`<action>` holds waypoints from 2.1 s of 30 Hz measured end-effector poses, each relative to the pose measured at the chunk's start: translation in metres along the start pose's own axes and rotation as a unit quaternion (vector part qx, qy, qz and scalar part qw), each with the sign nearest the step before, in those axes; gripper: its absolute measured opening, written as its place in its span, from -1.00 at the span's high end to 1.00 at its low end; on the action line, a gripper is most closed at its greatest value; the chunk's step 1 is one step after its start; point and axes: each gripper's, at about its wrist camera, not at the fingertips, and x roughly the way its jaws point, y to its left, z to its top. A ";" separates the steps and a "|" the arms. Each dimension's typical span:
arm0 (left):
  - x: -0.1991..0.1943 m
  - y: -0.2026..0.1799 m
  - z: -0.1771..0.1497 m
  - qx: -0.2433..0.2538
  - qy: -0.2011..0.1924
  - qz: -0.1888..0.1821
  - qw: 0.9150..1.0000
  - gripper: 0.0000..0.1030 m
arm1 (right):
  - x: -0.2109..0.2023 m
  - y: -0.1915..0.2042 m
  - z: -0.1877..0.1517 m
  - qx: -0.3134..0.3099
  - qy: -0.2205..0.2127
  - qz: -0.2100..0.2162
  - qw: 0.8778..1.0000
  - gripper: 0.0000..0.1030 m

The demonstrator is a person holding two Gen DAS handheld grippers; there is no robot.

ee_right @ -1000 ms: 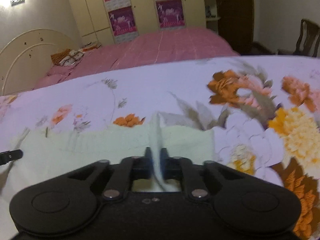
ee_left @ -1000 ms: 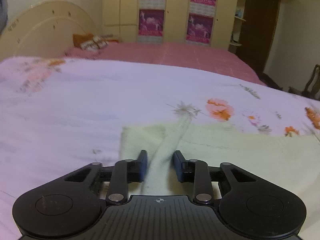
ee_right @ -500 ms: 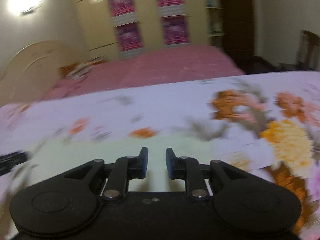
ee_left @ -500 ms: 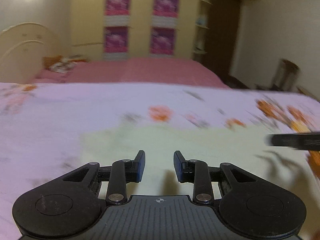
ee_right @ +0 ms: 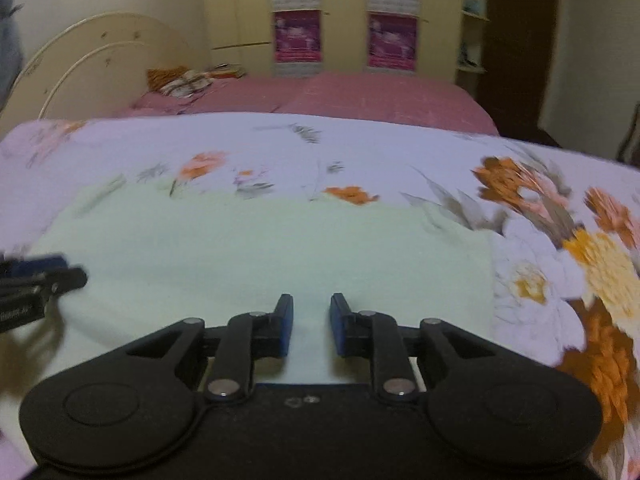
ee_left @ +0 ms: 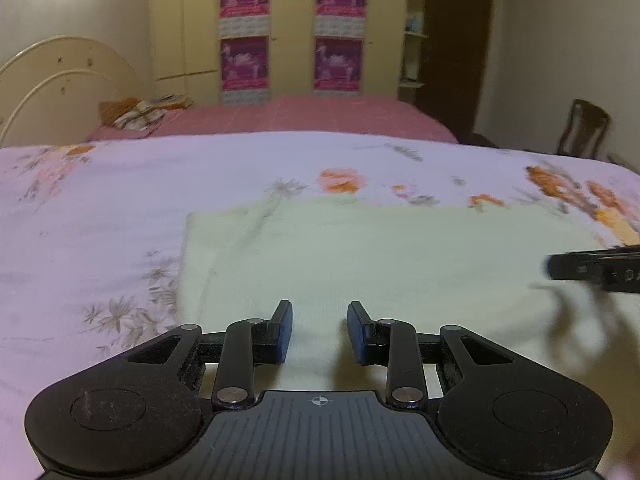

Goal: Fold small clothes

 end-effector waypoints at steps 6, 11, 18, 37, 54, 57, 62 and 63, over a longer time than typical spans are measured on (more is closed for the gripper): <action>0.002 -0.005 -0.012 0.010 0.006 -0.009 1.000 0.41 | 0.003 0.036 -0.020 -0.057 0.013 0.010 0.998 0.26; -0.006 0.008 -0.013 0.004 0.017 0.001 1.000 0.40 | -0.004 0.012 -0.023 -0.037 0.010 -0.021 0.999 0.27; -0.014 -0.005 -0.004 -0.005 0.049 0.017 0.999 0.37 | -0.024 0.007 -0.025 -0.004 0.009 -0.027 1.000 0.21; -0.019 -0.019 -0.025 0.008 0.076 0.031 0.997 -0.45 | -0.039 0.010 -0.057 -0.007 0.041 -0.044 0.998 0.08; -0.065 -0.001 -0.066 -0.007 0.070 0.028 0.997 -0.46 | -0.067 0.026 -0.086 -0.039 0.054 -0.066 0.996 -0.01; -0.069 0.001 -0.069 -0.006 0.071 0.027 0.997 -0.45 | -0.073 0.017 -0.092 -0.025 0.052 -0.064 0.996 -0.01; -0.077 0.006 -0.075 -0.009 0.070 0.025 0.997 -0.45 | -0.082 0.008 -0.098 -0.020 0.058 -0.071 0.996 -0.01; -0.079 0.007 -0.076 -0.010 0.071 0.024 0.997 -0.45 | -0.083 0.007 -0.099 -0.019 0.059 -0.072 0.995 -0.01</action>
